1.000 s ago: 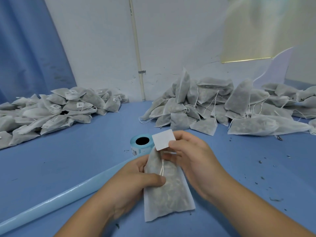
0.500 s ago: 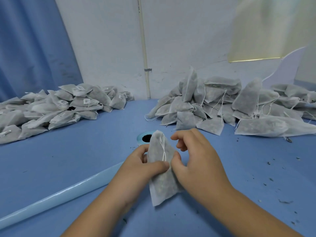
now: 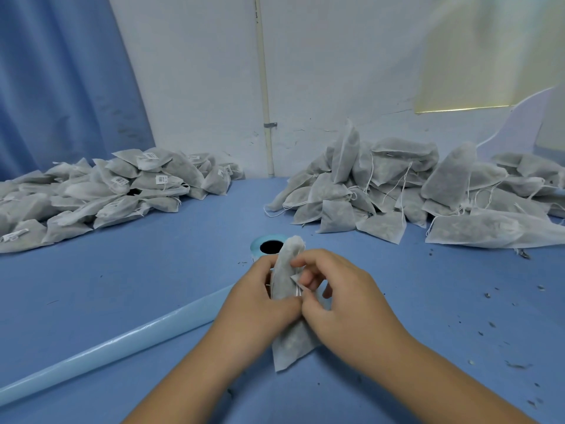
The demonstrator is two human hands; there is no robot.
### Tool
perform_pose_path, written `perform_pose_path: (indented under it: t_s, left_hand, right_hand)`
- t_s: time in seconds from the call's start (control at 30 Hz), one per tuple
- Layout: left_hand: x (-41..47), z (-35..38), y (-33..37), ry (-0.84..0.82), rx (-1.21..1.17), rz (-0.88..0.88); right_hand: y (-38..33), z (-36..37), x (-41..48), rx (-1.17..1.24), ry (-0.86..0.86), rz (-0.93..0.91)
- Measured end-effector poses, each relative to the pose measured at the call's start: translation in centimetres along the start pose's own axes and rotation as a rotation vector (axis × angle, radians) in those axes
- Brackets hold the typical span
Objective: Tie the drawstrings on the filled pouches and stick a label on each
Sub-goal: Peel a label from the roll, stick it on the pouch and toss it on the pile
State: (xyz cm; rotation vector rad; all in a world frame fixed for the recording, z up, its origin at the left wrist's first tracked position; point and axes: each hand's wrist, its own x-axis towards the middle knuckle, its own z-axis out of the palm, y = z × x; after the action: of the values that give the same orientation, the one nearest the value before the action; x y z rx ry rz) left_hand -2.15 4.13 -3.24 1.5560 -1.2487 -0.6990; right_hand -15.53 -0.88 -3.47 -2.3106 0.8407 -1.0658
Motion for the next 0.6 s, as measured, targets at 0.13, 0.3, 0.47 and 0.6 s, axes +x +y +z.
perform_pose_path:
  t_s: [0.13, 0.3, 0.47, 0.6]
  left_hand:
    - [0.1, 0.0, -0.3, -0.010, -0.001, 0.025]
    - [0.3, -0.4, -0.5, -0.020, -0.019, -0.011]
    - [0.6, -1.4, -0.3, -0.148, -0.296, -0.076]
    - [1.0, -2.0, -0.5, -0.083, -0.457, -0.087]
  right_hand:
    - [0.2, -0.7, 0.2, 0.109, -0.089, 0.015]
    - [0.4, -1.6, 0.1, 0.228, -0.202, 0.066]
    - [0.3, -1.5, -0.2, 0.152, -0.286, 0.012]
    - [0.0, -1.3, 0.2, 0.490, -0.153, 0.134]
